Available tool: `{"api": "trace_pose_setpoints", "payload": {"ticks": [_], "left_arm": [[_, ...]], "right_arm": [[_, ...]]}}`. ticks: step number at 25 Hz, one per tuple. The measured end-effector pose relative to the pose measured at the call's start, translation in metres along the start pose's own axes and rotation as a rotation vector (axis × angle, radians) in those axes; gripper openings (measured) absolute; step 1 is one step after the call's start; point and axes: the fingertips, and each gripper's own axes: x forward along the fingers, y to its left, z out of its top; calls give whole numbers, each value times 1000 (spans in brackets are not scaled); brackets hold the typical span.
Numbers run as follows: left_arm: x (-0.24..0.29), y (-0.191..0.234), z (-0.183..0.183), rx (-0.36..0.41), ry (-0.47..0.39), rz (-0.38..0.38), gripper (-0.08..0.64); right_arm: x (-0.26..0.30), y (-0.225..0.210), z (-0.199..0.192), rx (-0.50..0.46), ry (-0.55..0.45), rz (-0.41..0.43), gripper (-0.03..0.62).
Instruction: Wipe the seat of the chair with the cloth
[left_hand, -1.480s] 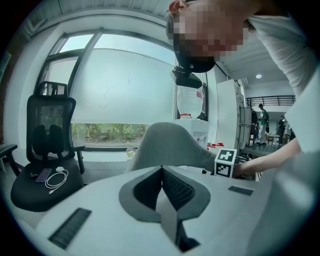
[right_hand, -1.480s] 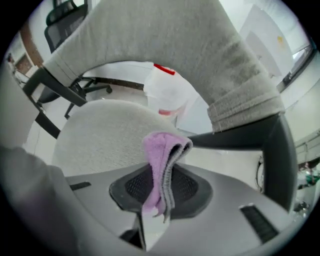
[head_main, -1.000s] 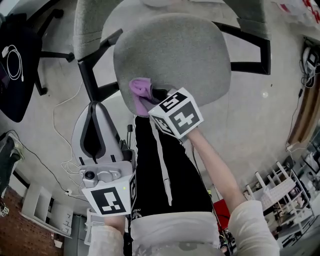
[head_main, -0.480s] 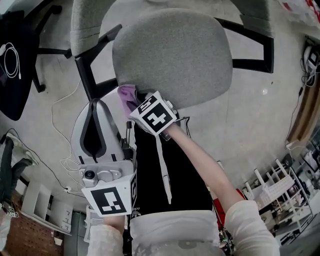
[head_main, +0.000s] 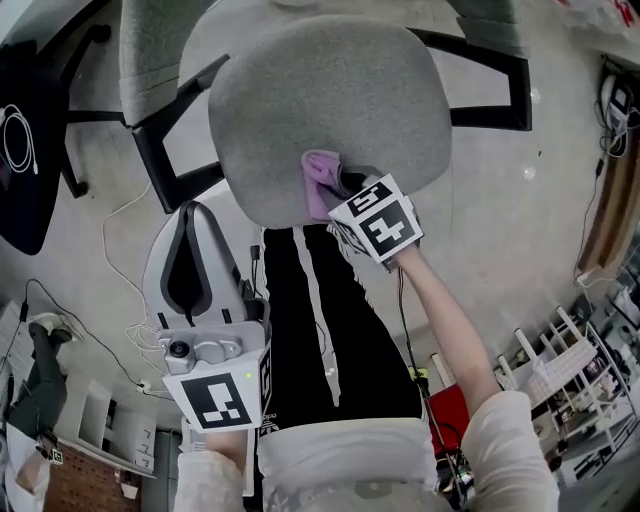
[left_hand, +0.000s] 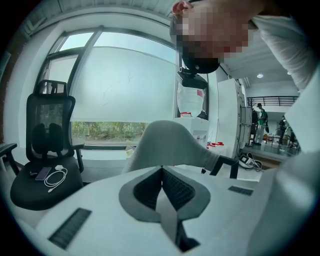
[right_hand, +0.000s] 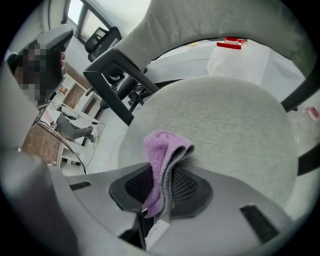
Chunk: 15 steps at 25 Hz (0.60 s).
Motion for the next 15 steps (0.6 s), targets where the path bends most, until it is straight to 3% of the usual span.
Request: {"api": "trace_pose_setpoints", "payload": {"ticks": [5, 15], "left_arm": [[7, -14, 5, 13, -4, -33, 12], [17, -27, 12, 35, -4, -69, 12]], "right_arm": [[-32, -56, -20, 42, 12, -89, 87], [-82, -146, -49, 26, 117, -334, 87]]}}
